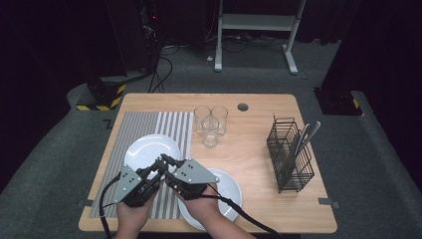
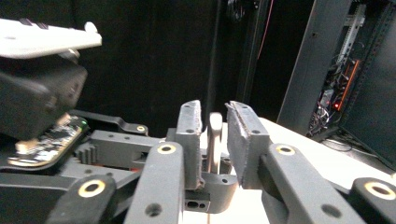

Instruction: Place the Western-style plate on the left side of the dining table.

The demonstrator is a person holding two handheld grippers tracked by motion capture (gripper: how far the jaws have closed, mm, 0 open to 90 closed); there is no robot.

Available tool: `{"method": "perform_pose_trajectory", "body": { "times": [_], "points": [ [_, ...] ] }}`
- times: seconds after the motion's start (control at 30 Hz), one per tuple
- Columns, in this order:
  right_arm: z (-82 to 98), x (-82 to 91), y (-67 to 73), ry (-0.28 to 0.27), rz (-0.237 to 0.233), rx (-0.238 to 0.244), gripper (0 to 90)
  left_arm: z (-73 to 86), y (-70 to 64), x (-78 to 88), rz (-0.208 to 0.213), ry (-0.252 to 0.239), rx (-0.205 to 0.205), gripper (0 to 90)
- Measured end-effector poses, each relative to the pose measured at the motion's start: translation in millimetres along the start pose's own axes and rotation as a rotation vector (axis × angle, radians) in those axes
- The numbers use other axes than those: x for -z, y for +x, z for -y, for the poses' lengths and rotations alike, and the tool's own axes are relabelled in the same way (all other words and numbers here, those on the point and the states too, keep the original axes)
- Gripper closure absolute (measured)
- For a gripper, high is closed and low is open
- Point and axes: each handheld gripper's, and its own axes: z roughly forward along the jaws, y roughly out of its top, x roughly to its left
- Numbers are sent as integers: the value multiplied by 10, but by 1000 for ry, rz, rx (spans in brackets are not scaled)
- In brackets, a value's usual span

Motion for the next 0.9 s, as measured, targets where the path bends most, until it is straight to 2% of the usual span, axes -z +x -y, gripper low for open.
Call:
{"method": "perform_pose_trajectory", "body": {
  "times": [0.13, 0.4, 0.63, 0.83, 0.9],
  "points": [
    [-64, 72, -22, -15, 1, -1, 739, -16, 49, 4, -11, -4, 16, 753],
    [-76, 216, -177, -10, 57, -9, 695, -45, 123, 20, -25, 8, 28, 752],
    [94, 288, -353, 29, 115, -26, 672, -64, 162, 34, -31, 12, 44, 751],
    [278, 333, -480, 80, 167, 6, 632, -84, 236, 74, -44, 26, 45, 746],
    [349, 347, -528, 104, 179, 8, 628, -91, 260, 89, -48, 26, 56, 745]
  ]
}}
